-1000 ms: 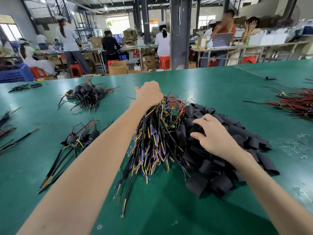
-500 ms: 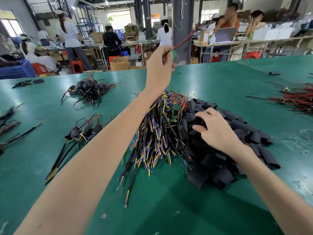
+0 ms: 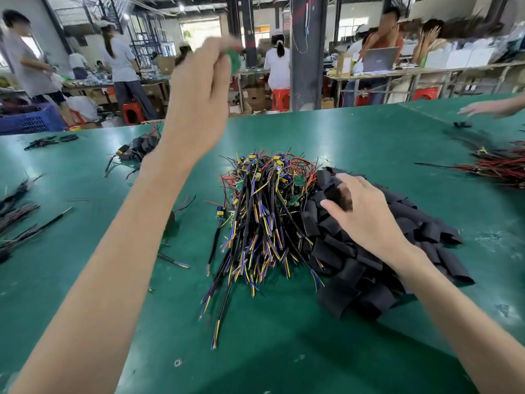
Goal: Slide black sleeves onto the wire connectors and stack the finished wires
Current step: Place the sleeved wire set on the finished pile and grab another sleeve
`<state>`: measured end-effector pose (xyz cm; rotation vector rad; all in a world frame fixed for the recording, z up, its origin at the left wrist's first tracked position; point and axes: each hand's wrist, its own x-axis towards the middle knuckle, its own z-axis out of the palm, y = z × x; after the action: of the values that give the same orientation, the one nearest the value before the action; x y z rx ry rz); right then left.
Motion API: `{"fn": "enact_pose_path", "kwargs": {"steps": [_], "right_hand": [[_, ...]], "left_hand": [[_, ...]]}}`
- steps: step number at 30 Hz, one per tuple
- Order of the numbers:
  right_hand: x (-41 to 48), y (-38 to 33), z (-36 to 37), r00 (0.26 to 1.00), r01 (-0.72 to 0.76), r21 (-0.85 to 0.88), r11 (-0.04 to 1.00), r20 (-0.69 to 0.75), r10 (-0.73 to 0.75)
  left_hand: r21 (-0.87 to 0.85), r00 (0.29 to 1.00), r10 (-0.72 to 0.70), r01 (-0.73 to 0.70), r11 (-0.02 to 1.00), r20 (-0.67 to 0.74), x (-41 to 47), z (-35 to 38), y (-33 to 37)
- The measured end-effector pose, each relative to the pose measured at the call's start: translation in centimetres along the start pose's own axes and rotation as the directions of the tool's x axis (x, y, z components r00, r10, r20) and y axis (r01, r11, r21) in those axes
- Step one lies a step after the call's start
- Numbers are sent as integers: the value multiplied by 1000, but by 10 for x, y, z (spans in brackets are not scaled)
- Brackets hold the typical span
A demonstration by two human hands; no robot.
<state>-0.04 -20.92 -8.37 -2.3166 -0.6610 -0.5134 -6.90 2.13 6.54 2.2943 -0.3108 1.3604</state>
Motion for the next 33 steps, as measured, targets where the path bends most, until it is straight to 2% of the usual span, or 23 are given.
{"fn": "enact_pose_path", "kwargs": {"steps": [2, 5, 8, 13, 33], "right_hand": [[0, 0, 0, 1000, 2, 4, 1000, 14, -2], [0, -1, 0, 1000, 19, 5, 1000, 21, -19], [-1, -1, 0, 999, 36, -14, 999, 36, -35], [-2, -3, -1, 994, 98, -9, 995, 59, -97], [-6, -16, -7, 991, 136, 169, 976, -9, -136]], "left_hand": [[89, 996, -1, -7, 996, 94, -36, 0, -15], [137, 971, -93, 64, 989, 221, -94, 12, -39], [102, 969, -130, 110, 989, 210, -132, 19, -50], [66, 979, -121, 112, 992, 165, -143, 19, -52], [38, 950, -153, 148, 988, 273, -156, 25, -41]]}}
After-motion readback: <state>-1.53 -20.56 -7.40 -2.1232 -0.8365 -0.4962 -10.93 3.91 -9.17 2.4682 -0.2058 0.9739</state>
